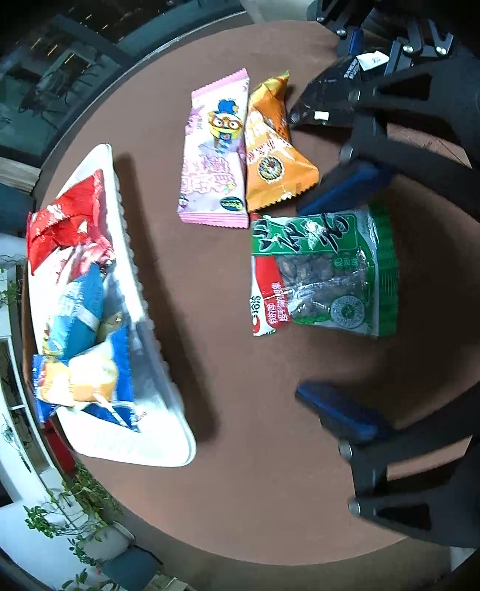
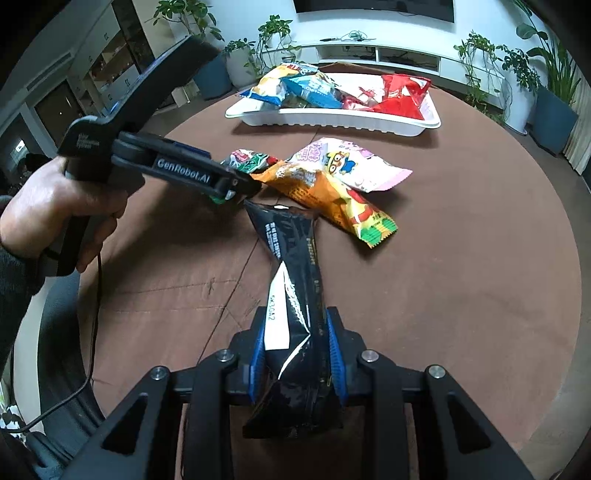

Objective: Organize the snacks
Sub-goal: 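Grasp the green nut packet with the left tool, then carry the green packet to the tray with the left tool while the right tool carries the black bag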

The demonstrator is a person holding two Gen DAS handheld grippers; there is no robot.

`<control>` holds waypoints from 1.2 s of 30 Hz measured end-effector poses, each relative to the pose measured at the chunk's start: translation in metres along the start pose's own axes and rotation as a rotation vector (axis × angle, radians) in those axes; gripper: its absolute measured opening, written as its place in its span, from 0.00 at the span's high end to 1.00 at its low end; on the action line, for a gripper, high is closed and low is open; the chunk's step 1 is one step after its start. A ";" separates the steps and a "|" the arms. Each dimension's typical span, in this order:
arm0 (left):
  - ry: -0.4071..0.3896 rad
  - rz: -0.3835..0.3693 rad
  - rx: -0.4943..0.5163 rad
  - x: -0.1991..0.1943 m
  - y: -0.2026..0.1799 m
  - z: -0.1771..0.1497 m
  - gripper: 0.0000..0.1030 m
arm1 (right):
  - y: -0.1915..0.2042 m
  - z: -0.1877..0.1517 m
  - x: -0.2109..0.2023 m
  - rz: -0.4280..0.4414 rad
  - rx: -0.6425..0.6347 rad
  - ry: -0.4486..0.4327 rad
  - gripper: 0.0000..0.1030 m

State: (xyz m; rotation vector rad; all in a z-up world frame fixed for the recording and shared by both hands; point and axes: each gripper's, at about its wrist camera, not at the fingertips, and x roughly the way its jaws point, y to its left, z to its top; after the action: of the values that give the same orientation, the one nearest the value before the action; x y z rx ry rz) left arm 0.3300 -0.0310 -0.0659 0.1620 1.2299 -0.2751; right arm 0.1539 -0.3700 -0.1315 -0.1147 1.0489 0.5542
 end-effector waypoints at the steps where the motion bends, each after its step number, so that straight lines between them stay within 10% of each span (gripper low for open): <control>1: -0.005 -0.002 0.011 -0.001 -0.002 0.003 0.40 | 0.000 0.000 0.000 -0.003 -0.001 0.002 0.69; 11: -0.030 -0.007 0.054 -0.007 -0.011 -0.002 0.72 | 0.006 0.001 0.002 -0.021 -0.017 0.004 0.56; 27: -0.124 -0.143 -0.064 -0.041 0.006 -0.060 0.73 | -0.001 0.001 -0.002 0.017 0.052 -0.001 0.73; 36: -0.198 -0.275 -0.143 -0.074 -0.004 -0.103 0.73 | -0.001 0.003 -0.022 0.188 0.158 -0.042 0.74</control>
State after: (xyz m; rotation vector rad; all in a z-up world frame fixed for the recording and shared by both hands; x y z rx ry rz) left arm 0.2133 0.0017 -0.0298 -0.1571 1.0692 -0.4296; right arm 0.1483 -0.3787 -0.1117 0.1352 1.0642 0.6386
